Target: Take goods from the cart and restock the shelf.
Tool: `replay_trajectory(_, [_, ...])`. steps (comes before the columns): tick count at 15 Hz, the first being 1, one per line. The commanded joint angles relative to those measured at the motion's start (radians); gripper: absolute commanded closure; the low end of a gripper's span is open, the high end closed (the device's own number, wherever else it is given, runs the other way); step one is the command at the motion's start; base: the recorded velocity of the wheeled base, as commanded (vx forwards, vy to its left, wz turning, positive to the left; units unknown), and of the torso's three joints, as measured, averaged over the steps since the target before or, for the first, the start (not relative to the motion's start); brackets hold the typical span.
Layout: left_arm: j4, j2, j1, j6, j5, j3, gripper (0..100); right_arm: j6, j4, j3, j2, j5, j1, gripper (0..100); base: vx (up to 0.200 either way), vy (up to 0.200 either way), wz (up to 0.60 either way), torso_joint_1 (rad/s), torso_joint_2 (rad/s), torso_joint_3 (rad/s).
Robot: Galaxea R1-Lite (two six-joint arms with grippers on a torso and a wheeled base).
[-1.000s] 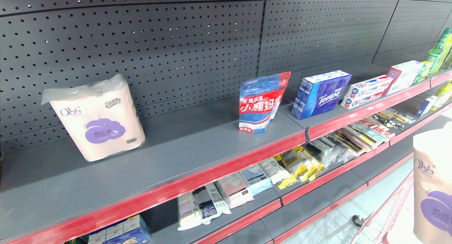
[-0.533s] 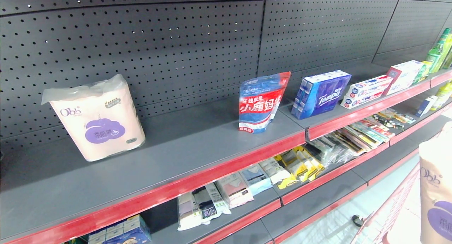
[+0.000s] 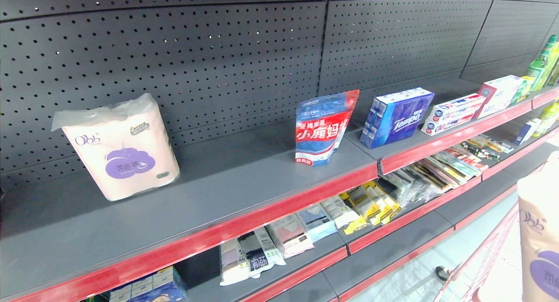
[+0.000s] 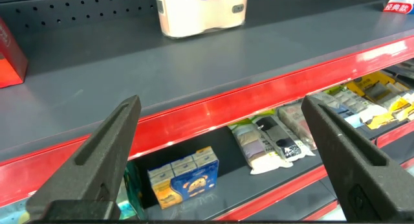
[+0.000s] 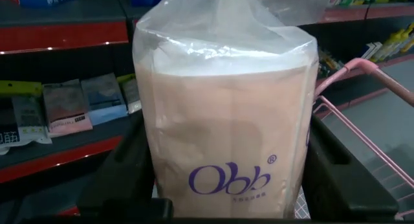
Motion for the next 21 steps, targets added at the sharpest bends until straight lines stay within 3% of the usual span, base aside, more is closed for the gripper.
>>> replay_trajectory(1, [0.0, 0.001, 0.0, 0.0, 0.0, 0.0, 0, -0.001, 0.001, 0.0, 0.01, 0.0, 0.001, 100, 0.0, 0.0, 0.0, 0.159, -0.33, -0.173])
replay_trajectory(21, [0.0, 0.001, 0.0, 0.001, -0.002, 0.0, 0, -0.029, -0.012, -0.003, 0.06, 0.005, 0.005, 100, 0.0, 0.0, 0.0, 0.147, -0.3, -0.162])
